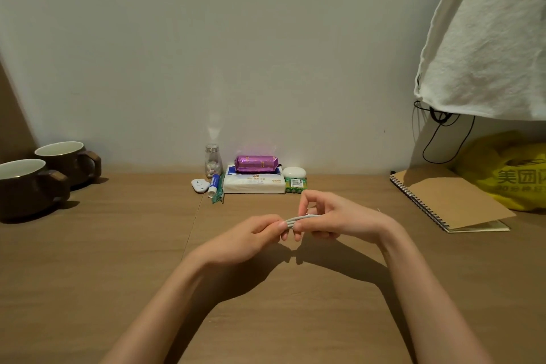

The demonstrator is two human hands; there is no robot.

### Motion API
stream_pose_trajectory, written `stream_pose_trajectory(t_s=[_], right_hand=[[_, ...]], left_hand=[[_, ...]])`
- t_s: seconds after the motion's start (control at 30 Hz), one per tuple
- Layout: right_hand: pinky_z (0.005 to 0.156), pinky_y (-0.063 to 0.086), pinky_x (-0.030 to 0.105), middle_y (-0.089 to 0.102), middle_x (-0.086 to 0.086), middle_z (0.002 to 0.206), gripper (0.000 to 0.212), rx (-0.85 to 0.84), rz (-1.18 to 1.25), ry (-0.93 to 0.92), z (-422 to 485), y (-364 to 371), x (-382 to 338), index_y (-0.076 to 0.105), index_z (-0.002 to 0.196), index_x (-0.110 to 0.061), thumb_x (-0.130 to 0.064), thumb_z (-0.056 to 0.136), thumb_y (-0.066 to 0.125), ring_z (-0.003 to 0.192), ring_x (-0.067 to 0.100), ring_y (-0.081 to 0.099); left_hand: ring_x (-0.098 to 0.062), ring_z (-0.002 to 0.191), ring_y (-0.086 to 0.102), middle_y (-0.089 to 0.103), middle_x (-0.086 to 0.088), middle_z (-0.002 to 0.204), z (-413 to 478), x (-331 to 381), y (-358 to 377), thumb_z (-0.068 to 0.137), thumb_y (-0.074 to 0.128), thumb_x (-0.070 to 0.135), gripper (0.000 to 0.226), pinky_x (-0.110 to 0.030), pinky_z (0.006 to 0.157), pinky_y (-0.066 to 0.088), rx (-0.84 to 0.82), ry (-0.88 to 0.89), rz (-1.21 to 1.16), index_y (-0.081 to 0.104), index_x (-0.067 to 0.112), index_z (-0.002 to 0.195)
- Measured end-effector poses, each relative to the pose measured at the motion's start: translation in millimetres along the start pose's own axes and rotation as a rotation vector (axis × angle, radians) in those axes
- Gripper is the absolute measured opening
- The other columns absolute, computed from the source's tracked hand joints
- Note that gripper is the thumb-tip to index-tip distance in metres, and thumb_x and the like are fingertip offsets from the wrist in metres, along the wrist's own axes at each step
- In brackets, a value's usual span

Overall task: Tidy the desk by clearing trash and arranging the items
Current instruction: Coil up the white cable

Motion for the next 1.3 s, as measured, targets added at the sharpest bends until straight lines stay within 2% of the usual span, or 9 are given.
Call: stream_pose_trajectory(t_s=[0.17, 0.3, 0.53, 0.7, 0.87, 1.0, 1.1, 1.2, 1.3], right_hand=[[0.048, 0.042, 0.019, 0.063, -0.003, 0.074, 0.023, 0.233, -0.084, -0.085, 2, -21, -7, 0.063, 0.097, -0.011, -0.023, 0.082, 0.075, 0.059, 0.009, 0.055], [0.065, 0.056, 0.023, 0.070, -0.002, 0.102, 0.030, 0.433, 0.073, -0.147, -4, -46, -7, 0.064, 0.109, -0.018, -0.019, 0.081, 0.074, 0.081, 0.013, 0.070], [0.081, 0.050, 0.020, 0.068, -0.009, 0.101, 0.014, 0.733, -0.104, -0.062, -24, -95, 17, 0.067, 0.103, -0.023, -0.026, 0.089, 0.065, 0.091, 0.001, 0.062], [0.072, 0.047, 0.020, 0.068, -0.004, 0.097, 0.023, 0.585, -0.440, 0.267, -21, -94, 59, 0.070, 0.100, -0.019, -0.028, 0.080, 0.076, 0.084, 0.004, 0.061], [0.082, 0.051, 0.033, 0.064, -0.006, 0.086, 0.024, 0.525, -0.564, 0.396, -12, -87, 79, 0.069, 0.087, -0.027, -0.038, 0.069, 0.081, 0.089, 0.015, 0.061], [0.083, 0.052, 0.039, 0.070, -0.001, 0.086, 0.015, 0.524, -0.643, 0.427, -6, -83, 86, 0.064, 0.072, -0.027, -0.035, 0.083, 0.068, 0.091, 0.022, 0.064], [0.080, 0.052, 0.039, 0.070, 0.003, 0.091, 0.016, 0.599, -0.552, 0.353, -5, -87, 77, 0.061, 0.077, -0.024, -0.030, 0.092, 0.059, 0.087, 0.024, 0.063], [0.061, 0.048, 0.023, 0.068, 0.003, 0.086, 0.013, 0.696, -0.281, 0.167, -7, -90, 54, 0.063, 0.091, -0.011, -0.019, 0.096, 0.053, 0.076, 0.019, 0.060], [0.064, 0.049, 0.020, 0.065, 0.005, 0.083, 0.012, 0.761, 0.031, 0.029, -10, -86, 35, 0.060, 0.098, -0.007, -0.014, 0.098, 0.050, 0.074, 0.014, 0.060]], left_hand=[[-0.007, 0.061, 0.039, 0.045, 0.004, 0.070, -1, -7, -14, 0.100, 0.038, 0.028, 0.025, -0.017, 0.056, 0.033, 0.106, -0.035, -0.050, 0.055, 0.019, 0.084], [-0.001, 0.057, 0.043, 0.048, 0.006, 0.066, -2, -15, -36, 0.099, 0.040, 0.022, 0.026, -0.013, 0.058, 0.038, 0.308, -0.052, -0.155, 0.057, 0.016, 0.080], [-0.009, 0.061, 0.051, 0.056, 0.002, 0.068, -9, -34, -54, 0.097, 0.046, 0.021, 0.024, -0.016, 0.061, 0.043, 0.545, -0.137, -0.295, 0.067, 0.015, 0.086], [-0.010, 0.068, 0.055, 0.062, 0.000, 0.074, -17, -41, -56, 0.095, 0.050, 0.024, 0.020, -0.019, 0.063, 0.044, 0.615, -0.201, -0.399, 0.069, 0.020, 0.090], [-0.007, 0.064, 0.054, 0.064, 0.001, 0.074, -20, -42, -58, 0.093, 0.053, 0.028, 0.019, -0.012, 0.053, 0.042, 0.640, -0.223, -0.388, 0.071, 0.023, 0.091], [-0.004, 0.051, 0.046, 0.061, 0.001, 0.066, -22, -40, -60, 0.093, 0.054, 0.028, 0.023, -0.007, 0.041, 0.034, 0.675, -0.226, -0.344, 0.071, 0.014, 0.086], [-0.010, 0.062, 0.049, 0.062, 0.000, 0.072, -24, -38, -62, 0.094, 0.053, 0.025, 0.018, -0.011, 0.044, 0.035, 0.689, -0.190, -0.363, 0.070, 0.020, 0.098], [-0.013, 0.066, 0.049, 0.063, 0.000, 0.074, -23, -35, -65, 0.094, 0.054, 0.023, 0.018, -0.017, 0.052, 0.038, 0.693, -0.151, -0.345, 0.070, 0.021, 0.101], [-0.006, 0.064, 0.051, 0.064, 0.002, 0.072, -19, -29, -62, 0.092, 0.056, 0.024, 0.015, -0.013, 0.054, 0.040, 0.648, -0.098, -0.270, 0.069, 0.029, 0.094]])
Point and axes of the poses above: each hand's wrist, its own z-axis towards the middle knuckle, its own y-axis out of the palm, x = y × z, the point moved 10 cm from there along z, towards the middle knuckle
